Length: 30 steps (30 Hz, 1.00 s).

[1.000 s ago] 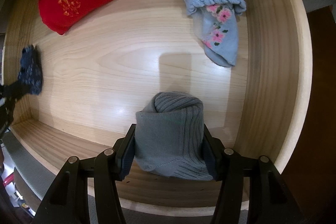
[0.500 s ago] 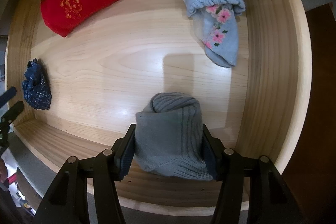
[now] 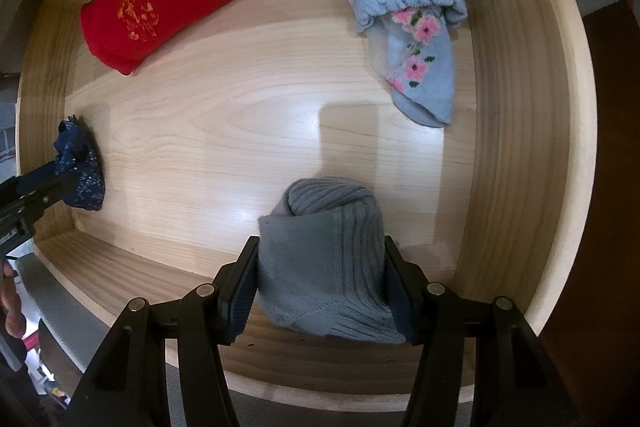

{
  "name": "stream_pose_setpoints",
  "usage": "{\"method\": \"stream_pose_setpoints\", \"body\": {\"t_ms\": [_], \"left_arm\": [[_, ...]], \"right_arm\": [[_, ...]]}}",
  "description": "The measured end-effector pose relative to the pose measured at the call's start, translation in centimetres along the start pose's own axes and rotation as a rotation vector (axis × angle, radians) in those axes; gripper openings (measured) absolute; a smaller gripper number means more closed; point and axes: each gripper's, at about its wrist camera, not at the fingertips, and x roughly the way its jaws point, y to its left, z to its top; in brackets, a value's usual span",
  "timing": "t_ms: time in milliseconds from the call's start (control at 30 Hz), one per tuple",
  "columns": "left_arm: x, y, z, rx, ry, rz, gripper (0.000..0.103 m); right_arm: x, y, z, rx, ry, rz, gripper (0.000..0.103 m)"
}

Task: Take underwear out of drawer
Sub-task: 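Lift the navy floral underwear off the drawer floor with the left gripper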

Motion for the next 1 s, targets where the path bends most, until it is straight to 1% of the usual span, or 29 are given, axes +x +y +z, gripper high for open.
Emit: {"method": "stream_pose_setpoints", "body": {"t_ms": [67,167,300,433,500,567,600,633,667,733,800,867,1000], "left_arm": [[0.3,-0.5,0.2,0.006,0.015,0.01,0.074],[1.2,-1.7,0.3,0.015,0.047,0.05,0.078],[2.0,-2.5,1.2,0.009,0.055,0.075,0.078],[1.7,-2.1,1.5,-0.03,0.036,0.044,0.078],[1.5,-1.8,1.4,-0.042,0.031,0.045,0.074],[1.4,-1.8,1.4,-0.043,0.026,0.065,0.061],[1.3,-1.8,1.4,-0.043,0.023,0.064,0.058],[1.1,-1.8,1.4,-0.044,0.016,0.061,0.05],[0.9,-1.7,1.3,-0.05,0.014,0.056,0.046],[0.7,-1.6,1.2,-0.065,0.007,0.037,0.04],[0.5,-1.8,1.2,-0.06,-0.003,0.035,0.036],[0.1,-2.1,0.9,-0.057,-0.016,0.043,0.03],[-0.5,-2.5,0.3,-0.048,-0.038,0.04,0.023]], "right_arm": [[0.0,-0.2,0.1,0.0,0.001,0.004,0.055],[0.0,-0.5,0.1,0.001,0.001,0.008,0.055],[0.0,-0.6,0.2,0.002,0.001,0.011,0.055],[0.0,-0.7,0.2,0.002,0.0,0.014,0.055],[0.0,-0.7,0.2,0.002,-0.001,0.014,0.055],[0.0,-0.8,0.2,0.004,-0.001,0.016,0.055],[0.1,-0.8,0.1,0.004,-0.001,0.016,0.055],[0.0,-0.8,0.2,0.004,-0.001,0.016,0.055],[0.0,-0.8,0.1,0.004,-0.001,0.016,0.055],[0.0,-0.8,0.2,0.004,-0.001,0.016,0.055],[0.0,-0.8,0.2,0.006,-0.001,0.015,0.055],[0.0,-0.8,0.1,0.007,-0.002,0.016,0.055],[0.0,-0.7,0.1,0.008,-0.003,0.017,0.055]]}}
